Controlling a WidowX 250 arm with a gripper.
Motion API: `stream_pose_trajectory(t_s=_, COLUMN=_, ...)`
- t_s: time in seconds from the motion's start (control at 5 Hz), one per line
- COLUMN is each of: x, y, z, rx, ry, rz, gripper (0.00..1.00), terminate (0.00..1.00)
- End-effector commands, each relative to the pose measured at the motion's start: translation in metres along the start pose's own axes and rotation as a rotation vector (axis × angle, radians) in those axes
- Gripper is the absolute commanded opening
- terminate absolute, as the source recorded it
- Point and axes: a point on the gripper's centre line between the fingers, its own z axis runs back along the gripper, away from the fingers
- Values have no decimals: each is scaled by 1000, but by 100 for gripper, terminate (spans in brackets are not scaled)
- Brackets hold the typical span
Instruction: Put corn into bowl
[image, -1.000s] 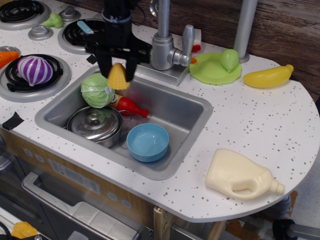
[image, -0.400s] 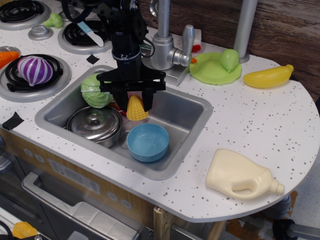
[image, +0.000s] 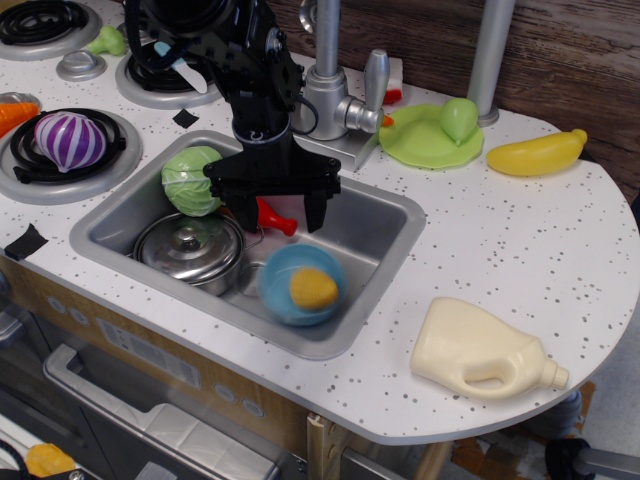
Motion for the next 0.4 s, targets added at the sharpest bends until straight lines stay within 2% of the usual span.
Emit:
stream_pose_trajectory(t_s=0.0, x=12, y=-3, z=19, rx=-23, ry=-71, rz=-10, gripper=100, terminate=0)
stream_pose_trajectory(t_s=0.2, x=12, y=-3, z=19, rx=-23, ry=-71, rz=-10, gripper=100, terminate=100)
